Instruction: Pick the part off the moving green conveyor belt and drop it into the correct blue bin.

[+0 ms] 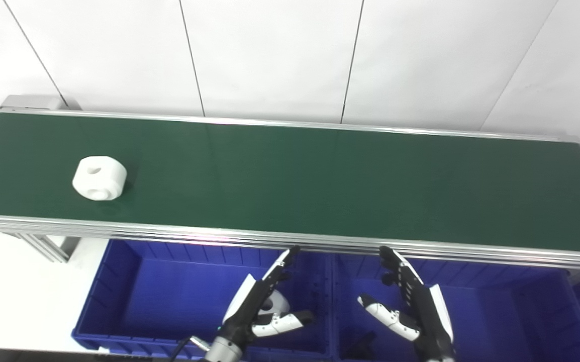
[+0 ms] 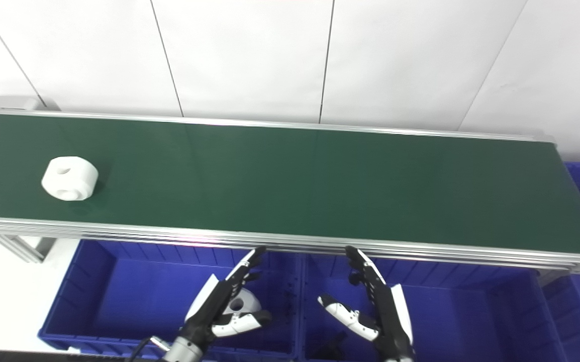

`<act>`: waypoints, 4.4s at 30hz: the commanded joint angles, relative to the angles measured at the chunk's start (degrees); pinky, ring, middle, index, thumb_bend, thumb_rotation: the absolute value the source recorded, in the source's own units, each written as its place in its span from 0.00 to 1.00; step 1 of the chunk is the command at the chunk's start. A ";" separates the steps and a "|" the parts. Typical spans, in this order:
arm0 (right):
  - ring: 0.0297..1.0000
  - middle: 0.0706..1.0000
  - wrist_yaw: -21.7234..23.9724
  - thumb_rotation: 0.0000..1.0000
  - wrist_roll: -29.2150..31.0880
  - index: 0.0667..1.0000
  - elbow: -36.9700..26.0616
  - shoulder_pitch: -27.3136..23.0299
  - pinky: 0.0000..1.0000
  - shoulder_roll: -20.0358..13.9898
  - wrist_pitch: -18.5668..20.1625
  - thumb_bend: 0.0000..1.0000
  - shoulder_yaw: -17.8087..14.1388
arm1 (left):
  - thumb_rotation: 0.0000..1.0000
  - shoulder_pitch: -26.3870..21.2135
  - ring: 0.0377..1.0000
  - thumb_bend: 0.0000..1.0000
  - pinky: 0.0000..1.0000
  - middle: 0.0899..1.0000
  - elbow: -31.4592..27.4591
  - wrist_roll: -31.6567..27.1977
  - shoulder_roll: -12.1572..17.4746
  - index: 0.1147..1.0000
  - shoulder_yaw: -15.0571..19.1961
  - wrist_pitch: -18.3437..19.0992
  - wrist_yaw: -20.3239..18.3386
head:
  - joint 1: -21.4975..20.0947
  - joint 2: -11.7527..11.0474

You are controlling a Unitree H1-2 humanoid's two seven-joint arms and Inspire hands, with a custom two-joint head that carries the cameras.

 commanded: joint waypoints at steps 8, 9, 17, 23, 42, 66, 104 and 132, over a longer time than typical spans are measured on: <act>0.90 0.91 -0.69 0.39 -0.61 0.90 1.08 -1.30 0.87 -1.26 -2.54 0.52 -1.05 | 0.65 -3.25 0.96 0.65 0.88 1.00 3.35 2.24 -1.04 0.95 -4.33 -2.72 6.86 | 2.11 -2.98; 0.91 0.92 -0.41 0.36 0.03 0.91 1.45 -1.48 0.88 -1.19 -3.02 0.51 -1.01 | 0.66 -3.45 0.95 0.66 0.88 1.00 3.72 2.16 -0.98 0.95 -4.68 -2.73 7.50 | 2.01 -3.08; 0.89 0.89 -0.88 0.28 -0.11 0.89 2.64 -2.37 0.88 -1.03 -4.13 0.49 -0.37 | 0.65 -3.46 0.95 0.65 0.86 1.00 1.47 -1.11 0.67 0.95 -7.16 -2.74 10.53 | 0.01 -3.39; 0.88 0.89 -2.06 0.30 -0.82 0.88 2.69 -2.56 0.86 -1.10 -4.14 0.52 -0.14 | 0.69 -0.24 0.96 0.72 0.91 0.98 -13.28 -4.65 1.92 0.94 -4.44 -2.35 8.34 | -0.42 -2.74; 0.77 0.77 -10.84 0.31 -1.59 0.77 -0.68 -2.72 0.74 0.28 -4.21 0.66 3.92 | 0.60 -10.38 0.94 0.67 0.87 0.97 -33.06 -7.78 14.44 0.94 13.76 10.61 -1.11 | -15.52 4.89; 0.76 0.77 -16.74 0.39 -1.30 0.77 0.09 -4.80 0.75 -3.51 -4.21 0.64 8.78 | 0.27 -29.93 0.95 0.75 0.85 0.99 -10.76 8.72 27.43 0.94 11.23 19.77 -7.93 | -13.74 6.35; 0.76 0.76 -17.43 0.41 0.13 0.77 0.13 -4.91 0.75 -3.78 -4.21 0.62 9.00 | 0.00 -37.27 0.40 0.50 0.45 0.44 11.63 13.91 16.58 0.47 5.22 5.59 6.14 | -13.28 6.86; 0.77 0.76 -17.55 0.45 -0.91 0.77 -1.41 -3.45 0.75 -2.26 -4.18 0.66 8.02 | 0.00 -27.26 0.41 0.50 0.47 0.45 -15.68 -1.06 15.39 0.46 10.94 5.84 -1.52 | -14.87 8.41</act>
